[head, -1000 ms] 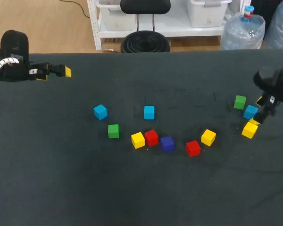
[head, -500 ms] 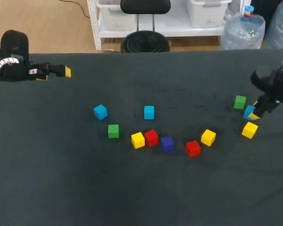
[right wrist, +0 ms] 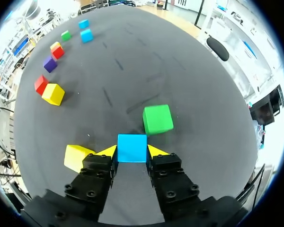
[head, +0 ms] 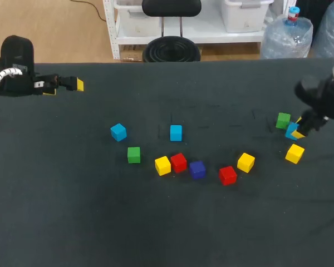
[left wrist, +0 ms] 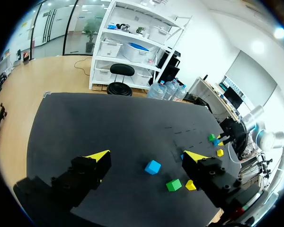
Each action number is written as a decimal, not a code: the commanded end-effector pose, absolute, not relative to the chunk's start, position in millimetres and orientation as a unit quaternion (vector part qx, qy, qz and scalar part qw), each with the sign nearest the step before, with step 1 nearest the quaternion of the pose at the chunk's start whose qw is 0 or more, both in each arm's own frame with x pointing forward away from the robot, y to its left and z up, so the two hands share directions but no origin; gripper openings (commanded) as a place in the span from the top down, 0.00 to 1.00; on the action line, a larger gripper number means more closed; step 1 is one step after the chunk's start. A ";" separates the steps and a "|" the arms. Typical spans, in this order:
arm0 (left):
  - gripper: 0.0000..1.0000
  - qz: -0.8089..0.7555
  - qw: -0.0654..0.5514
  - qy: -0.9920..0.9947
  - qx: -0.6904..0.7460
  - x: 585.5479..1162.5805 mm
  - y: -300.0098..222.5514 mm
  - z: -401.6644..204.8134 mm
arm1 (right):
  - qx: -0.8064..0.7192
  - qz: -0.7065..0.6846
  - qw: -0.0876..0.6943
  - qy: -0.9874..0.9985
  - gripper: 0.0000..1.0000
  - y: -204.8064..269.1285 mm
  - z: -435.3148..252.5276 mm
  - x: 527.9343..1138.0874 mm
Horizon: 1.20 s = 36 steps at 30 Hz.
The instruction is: Place the blue cubes, place green cubes on the blue cubes, place the yellow cubes on the green cubes, then place the red cubes on the yellow cubes, and place purple cube on the red cubes.
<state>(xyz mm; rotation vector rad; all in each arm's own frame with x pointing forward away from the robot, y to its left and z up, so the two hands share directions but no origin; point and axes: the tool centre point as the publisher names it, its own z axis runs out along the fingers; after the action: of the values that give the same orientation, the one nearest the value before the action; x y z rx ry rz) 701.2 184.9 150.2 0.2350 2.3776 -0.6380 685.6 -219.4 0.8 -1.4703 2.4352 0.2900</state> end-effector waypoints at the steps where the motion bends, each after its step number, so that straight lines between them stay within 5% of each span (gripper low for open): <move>1: 0.00 -0.244 0.329 0.908 0.090 701.2 185.3 149.8 | -0.517 0.109 0.142 0.837 1.00 -215.3 8.7 685.0; 36: 0.00 -0.244 0.329 0.908 0.090 701.2 185.3 149.8 | -0.600 0.152 0.153 0.770 1.00 -129.6 34.7 701.5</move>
<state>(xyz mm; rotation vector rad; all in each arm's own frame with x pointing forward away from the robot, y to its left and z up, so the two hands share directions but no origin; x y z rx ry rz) 701.2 184.8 150.2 0.2350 2.3776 -0.6380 695.0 -132.5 33.8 -1.7121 2.2112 0.4092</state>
